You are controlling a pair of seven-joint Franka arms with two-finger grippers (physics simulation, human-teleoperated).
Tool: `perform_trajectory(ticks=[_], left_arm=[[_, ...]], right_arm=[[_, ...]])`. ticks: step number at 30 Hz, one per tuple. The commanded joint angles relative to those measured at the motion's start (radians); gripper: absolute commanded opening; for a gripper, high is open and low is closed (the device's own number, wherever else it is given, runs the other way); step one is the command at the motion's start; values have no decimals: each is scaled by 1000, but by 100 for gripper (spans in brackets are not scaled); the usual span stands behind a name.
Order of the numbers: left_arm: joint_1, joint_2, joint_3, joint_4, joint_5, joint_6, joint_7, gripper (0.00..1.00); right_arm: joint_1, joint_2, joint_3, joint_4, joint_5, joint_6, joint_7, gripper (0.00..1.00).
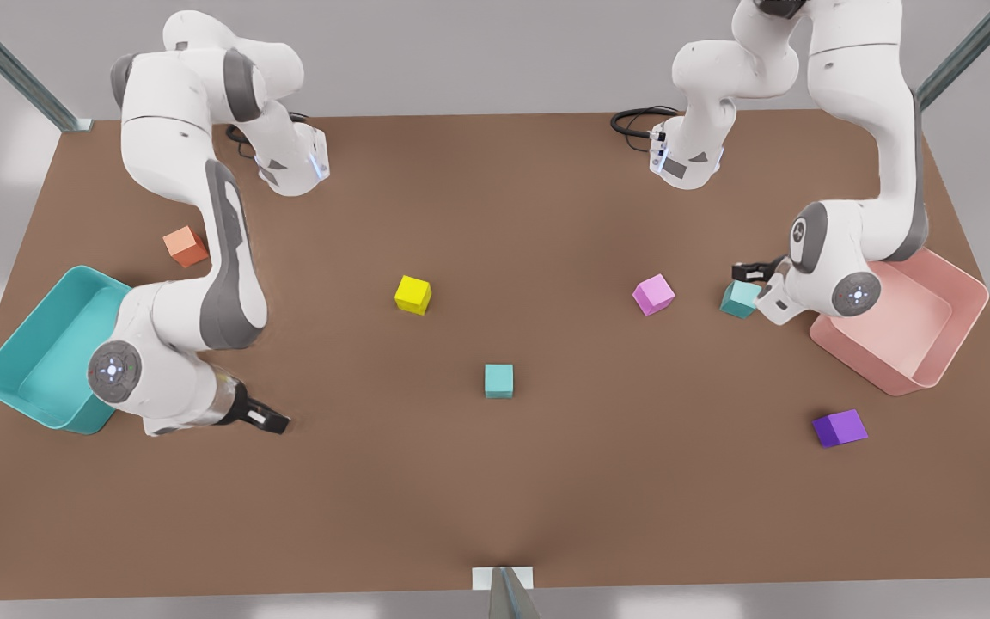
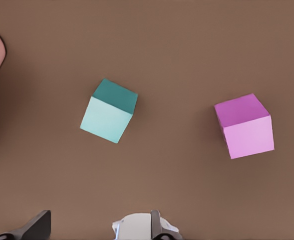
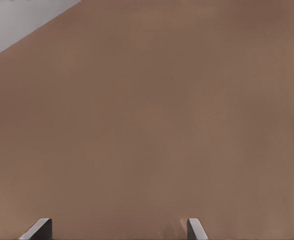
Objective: Stack the two blue cubes on top of each other
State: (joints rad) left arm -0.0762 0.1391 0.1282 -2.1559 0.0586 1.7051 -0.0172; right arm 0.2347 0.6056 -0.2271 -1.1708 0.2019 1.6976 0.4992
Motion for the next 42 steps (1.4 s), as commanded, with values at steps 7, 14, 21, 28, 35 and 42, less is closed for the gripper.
perform_trajectory(ticks=[7,14,21,28,35,42], left_arm=[[4,63,10,-134,17,548,701,100],[15,59,18,-162,3,568,629,100],[3,68,11,-174,3,574,520,100],[9,102,13,-203,3,605,488,100],[12,129,13,-209,3,630,488,100],[12,183,13,-222,3,692,488,100]], right_arm=[[-35,-458,-49,42,-200,-483,-719,100],[-143,-573,87,-271,-202,-300,-573,100],[-144,-537,101,-270,-208,-302,-577,100],[-146,-532,103,-270,-211,-302,-584,100],[-150,-524,101,-271,-211,-302,-587,100],[-150,-521,101,-273,-211,-300,-590,100]])
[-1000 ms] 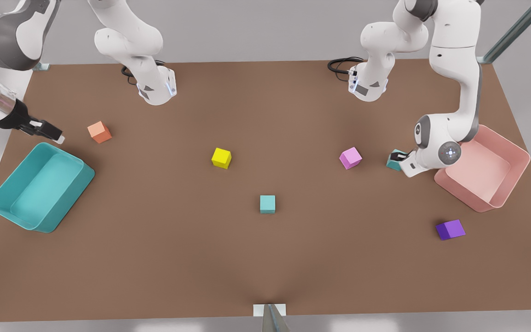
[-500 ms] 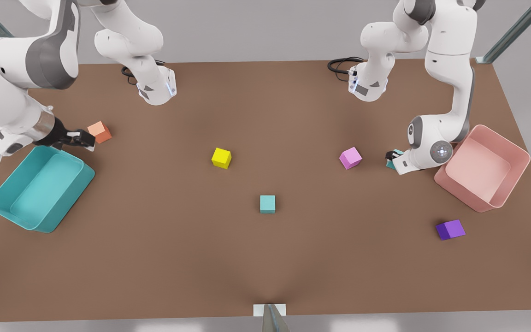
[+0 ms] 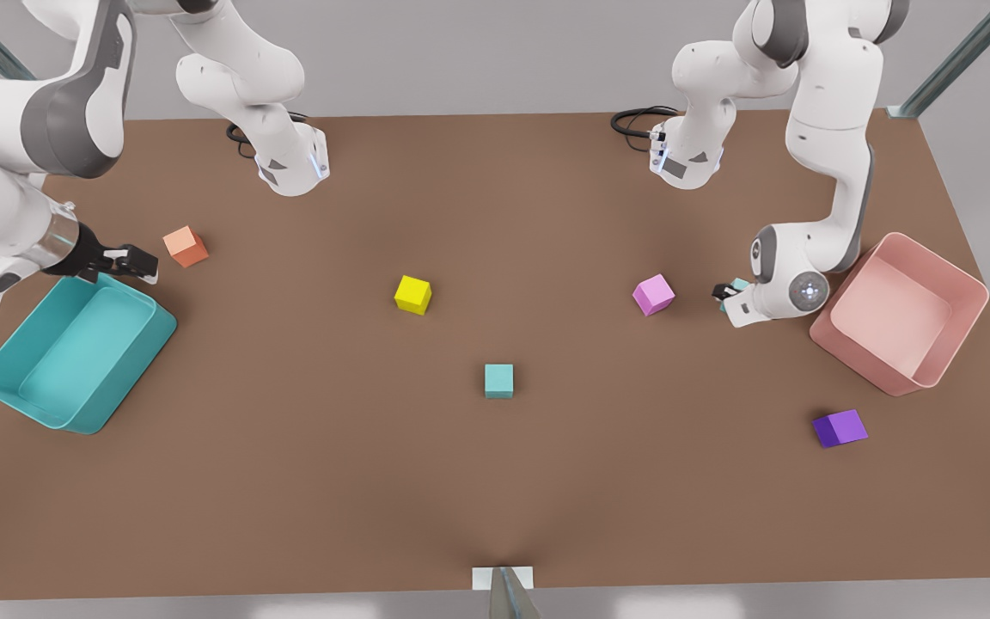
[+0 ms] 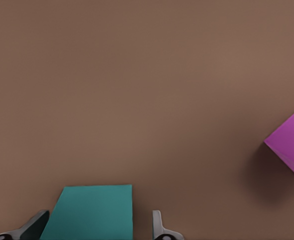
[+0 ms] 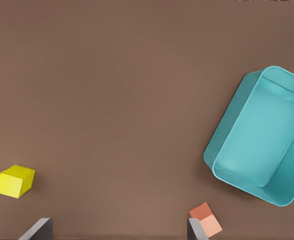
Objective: Stack the two blue cubes on top of each other
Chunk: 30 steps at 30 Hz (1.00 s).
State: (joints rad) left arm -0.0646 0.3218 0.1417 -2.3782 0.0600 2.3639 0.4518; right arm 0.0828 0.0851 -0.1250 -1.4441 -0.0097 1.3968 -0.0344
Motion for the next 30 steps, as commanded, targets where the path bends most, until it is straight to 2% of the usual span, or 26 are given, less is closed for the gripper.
perform_trajectory(ticks=[1,9,12,14,21,23,24,25,29,30], left_arm=[[0,5,1,-1,1,34,19,100],[0,-1,4,-32,1,32,19,100],[0,-3,13,-30,1,32,19,79],[-1,-6,16,-30,1,32,19,71],[-26,-86,16,31,3,-69,4,71],[-184,-98,16,184,1,-256,-258,71],[-283,-70,13,238,-20,-264,-427,71],[-297,-23,-45,319,-112,-279,-507,71],[-357,244,-200,784,-127,-451,-874,71],[-376,275,-203,859,-131,-479,-914,71]], right_arm=[[2,-1,-1,-1,1,1,-56,100],[2,10,-1,1,1,7,-73,100],[2,12,-1,1,2,11,-73,100],[2,13,-1,1,2,18,-75,100],[0,21,-4,1,7,21,-93,100],[0,21,-4,1,5,22,-91,100],[0,21,-4,1,5,25,-91,100],[0,21,-4,1,5,25,-91,100],[-5,21,-4,1,8,27,-93,100],[-5,21,-4,1,8,27,-93,100]])
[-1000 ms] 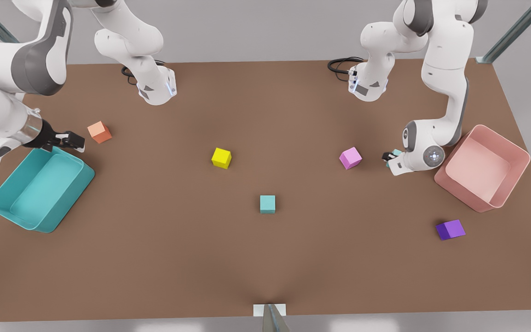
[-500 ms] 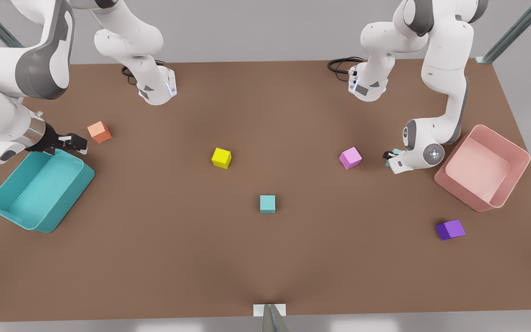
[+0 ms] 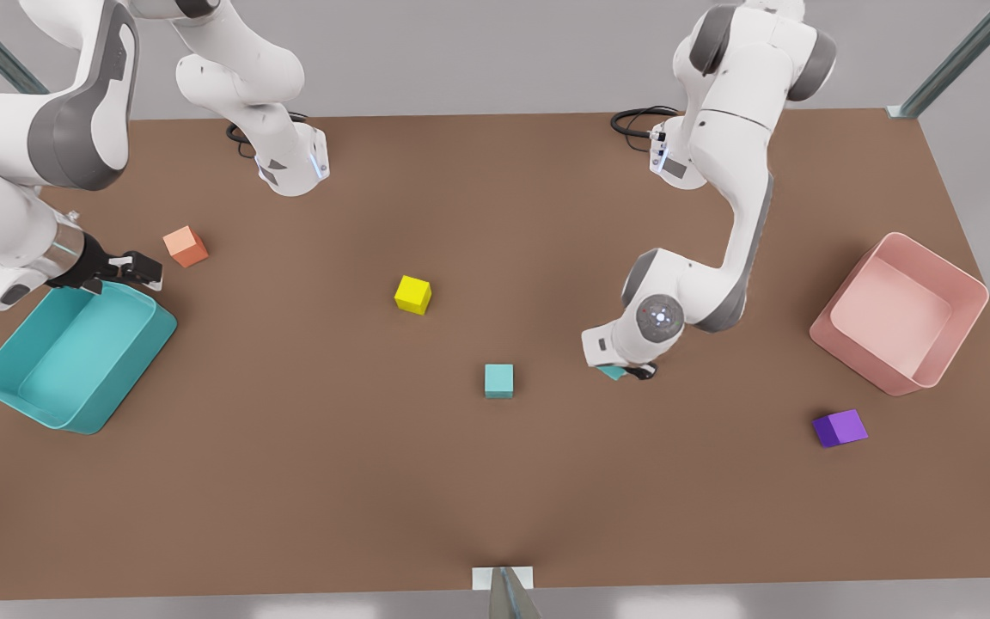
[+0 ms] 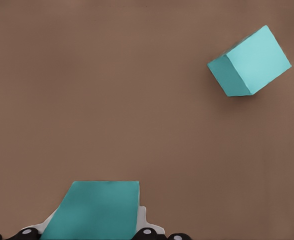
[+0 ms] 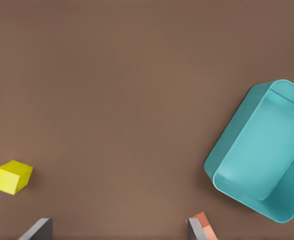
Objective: Stack the two blue cubes on top of each other
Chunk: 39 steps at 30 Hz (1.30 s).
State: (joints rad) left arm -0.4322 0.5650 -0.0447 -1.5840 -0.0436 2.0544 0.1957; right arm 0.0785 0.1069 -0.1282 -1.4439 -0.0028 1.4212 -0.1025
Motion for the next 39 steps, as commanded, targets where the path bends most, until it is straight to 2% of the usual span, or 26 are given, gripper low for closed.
perform_trajectory(ticks=[1,5,9,30,31,32,36,39], left_arm=[[-29,62,-17,113,-24,-171,-709,71],[-128,243,-17,377,-22,-169,-889,71],[-218,352,-10,525,-18,-161,-1047,71],[-218,431,-7,616,-10,-82,-1049,71],[-218,431,-7,616,-12,-82,-1047,74],[-218,429,-7,616,-12,-83,-1047,100],[-218,423,-7,615,-12,-95,-1049,100],[-217,349,-6,616,-13,-270,-1050,100]], right_arm=[[0,-1,-1,0,1,2,-25,100],[-2,4,-5,0,3,2,-25,100],[-2,5,-7,0,6,4,-26,100],[-14,19,-8,-6,10,13,-46,100],[-14,19,-8,-6,10,13,-46,100],[-14,19,-8,-6,10,13,-46,100],[-14,20,-8,-7,12,15,-46,100],[-14,23,-8,-7,12,16,-46,100]])
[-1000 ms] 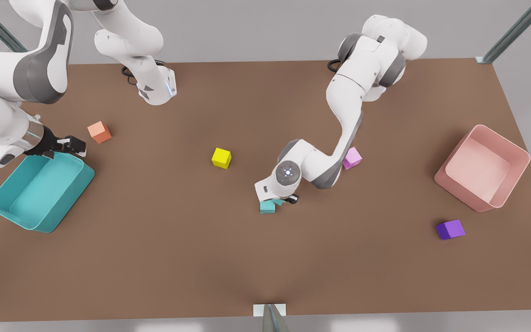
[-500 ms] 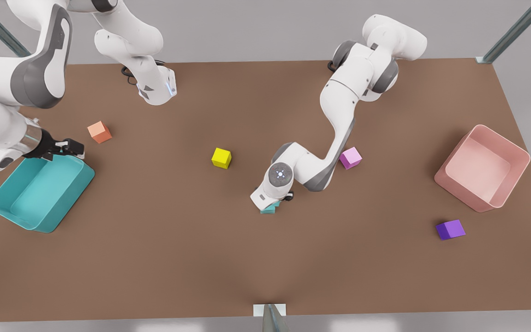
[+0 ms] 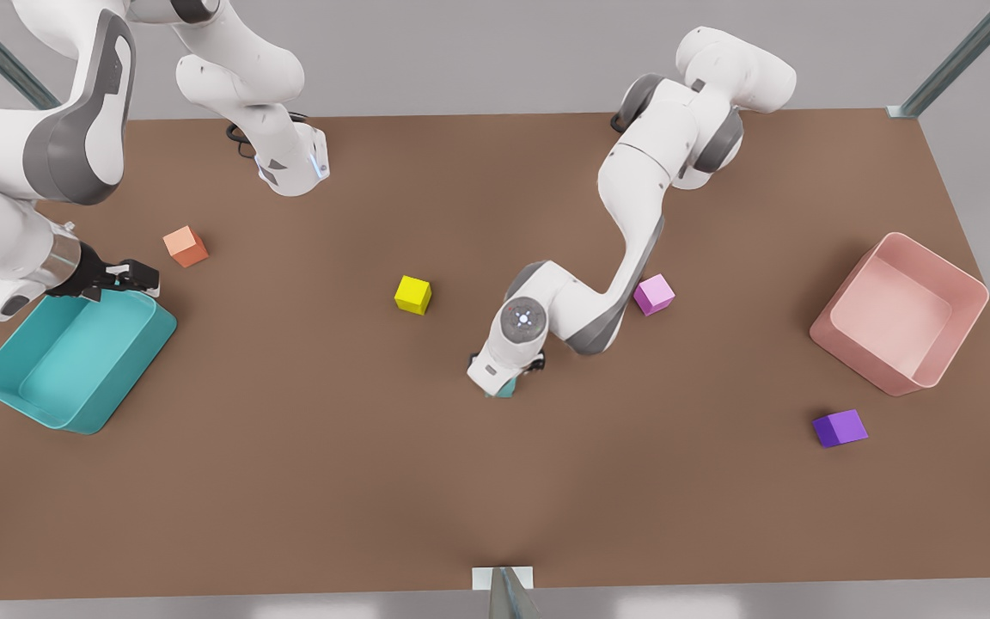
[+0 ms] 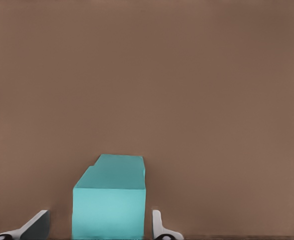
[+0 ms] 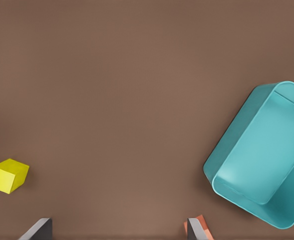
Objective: Stack the two blue cubes on top of each other
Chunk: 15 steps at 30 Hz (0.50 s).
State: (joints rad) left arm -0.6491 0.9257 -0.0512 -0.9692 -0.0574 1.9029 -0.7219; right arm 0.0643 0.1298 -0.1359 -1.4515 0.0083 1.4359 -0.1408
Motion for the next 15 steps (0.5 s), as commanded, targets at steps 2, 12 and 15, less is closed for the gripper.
perform_trajectory(ticks=[2,12,15], left_arm=[[-3,-159,-3,1,-2,-337,-134,100],[539,-732,-134,-368,116,-619,739,100],[542,-732,-118,-367,116,-616,739,100]], right_arm=[[0,2,-1,0,1,1,-8,100],[0,-4,-1,5,-1,1,-8,100],[0,-4,-1,5,-1,3,-8,100]])
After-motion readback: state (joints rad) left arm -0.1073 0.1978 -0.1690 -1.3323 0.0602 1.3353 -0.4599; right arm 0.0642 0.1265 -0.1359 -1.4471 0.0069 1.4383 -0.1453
